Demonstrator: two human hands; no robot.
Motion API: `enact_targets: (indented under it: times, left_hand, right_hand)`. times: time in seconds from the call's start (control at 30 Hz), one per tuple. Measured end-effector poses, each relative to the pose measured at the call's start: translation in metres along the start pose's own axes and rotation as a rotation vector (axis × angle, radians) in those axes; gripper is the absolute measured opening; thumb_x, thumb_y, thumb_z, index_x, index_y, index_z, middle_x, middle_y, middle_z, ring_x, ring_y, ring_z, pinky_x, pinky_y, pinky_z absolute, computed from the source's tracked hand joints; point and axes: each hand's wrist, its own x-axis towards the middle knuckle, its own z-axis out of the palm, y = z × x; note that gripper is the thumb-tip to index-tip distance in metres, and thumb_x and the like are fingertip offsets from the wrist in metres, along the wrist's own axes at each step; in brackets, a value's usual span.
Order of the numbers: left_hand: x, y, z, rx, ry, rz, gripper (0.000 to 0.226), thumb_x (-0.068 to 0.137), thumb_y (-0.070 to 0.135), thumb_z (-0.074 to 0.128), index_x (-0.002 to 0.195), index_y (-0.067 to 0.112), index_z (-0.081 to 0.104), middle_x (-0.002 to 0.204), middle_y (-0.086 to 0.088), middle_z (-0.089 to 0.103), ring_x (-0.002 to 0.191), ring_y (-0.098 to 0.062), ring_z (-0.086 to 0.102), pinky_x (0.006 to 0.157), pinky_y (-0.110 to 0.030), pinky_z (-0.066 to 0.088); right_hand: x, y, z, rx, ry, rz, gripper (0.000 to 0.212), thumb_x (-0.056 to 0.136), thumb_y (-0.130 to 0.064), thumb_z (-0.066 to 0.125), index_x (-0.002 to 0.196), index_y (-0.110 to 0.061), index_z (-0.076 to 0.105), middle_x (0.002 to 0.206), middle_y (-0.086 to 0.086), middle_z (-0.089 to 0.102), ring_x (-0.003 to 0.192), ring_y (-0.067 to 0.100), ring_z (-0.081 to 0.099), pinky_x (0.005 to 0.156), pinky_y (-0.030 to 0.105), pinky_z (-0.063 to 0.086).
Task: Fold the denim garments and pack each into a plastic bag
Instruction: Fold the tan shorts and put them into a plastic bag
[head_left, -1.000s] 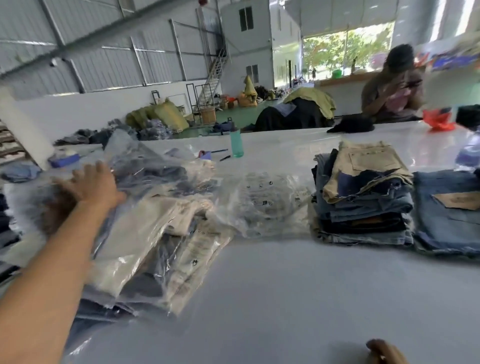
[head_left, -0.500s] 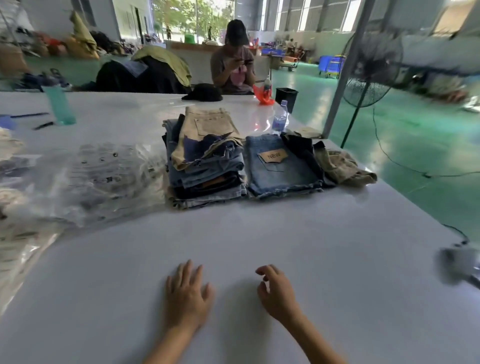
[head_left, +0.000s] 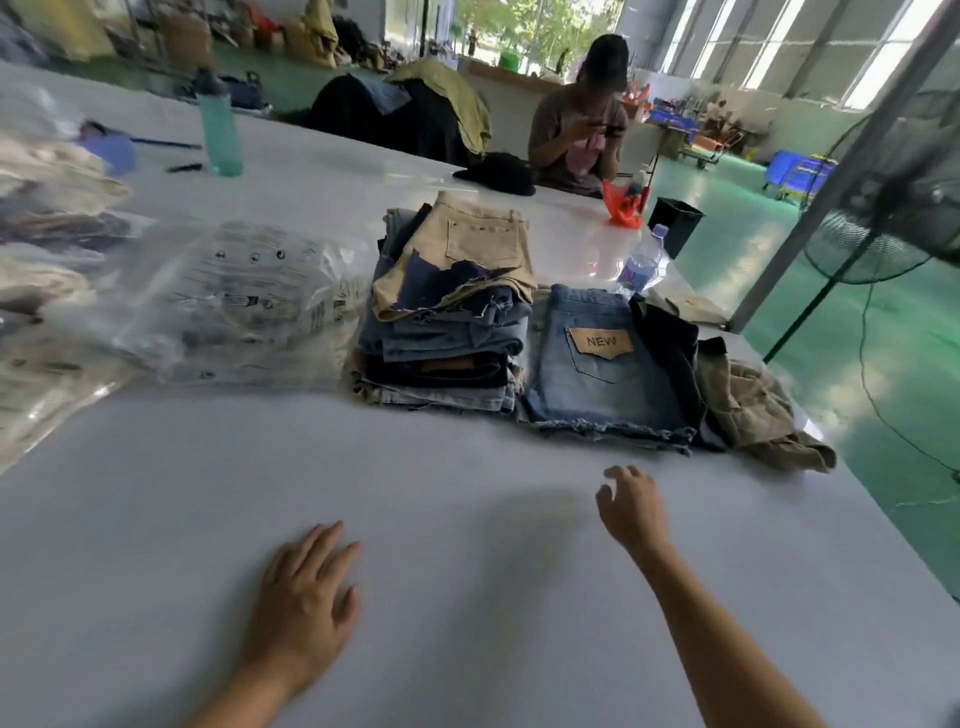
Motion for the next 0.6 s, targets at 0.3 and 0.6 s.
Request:
enact_targets:
  times: [0.3,0.6]
  left_hand:
    - [0.008,-0.012,0.008,0.009,0.144,0.088,0.039,0.092,0.042,0.023,0.114,0.025,0.051,0.114,-0.012,0.067,0.109,-0.019,0.05,0.092,-0.034,0.037]
    - [0.014,-0.005,-0.003,-0.026,0.123,0.128,0.032,0.076,0.033,0.04,0.106,0.026,0.05,0.134,0.001,0.053,0.137,0.004,0.025,0.11,-0.017,0.015]
  right_hand:
    - [0.112,-0.002,0.003,-0.359,0.009,-0.082,0.031,0.089,-0.005,0.047,0.115,-0.015,0.061,0.119,0.005,0.057,0.116,0.026,0.048,0.092,0.035,0.038]
    - [0.124,-0.017,-0.036,-0.274,-0.185,-0.042,0.021,0.087,-0.007,0.052,0.1,-0.012,0.067,0.109,0.008,0.065,0.097,0.028,0.06,0.081,0.032,0.044]
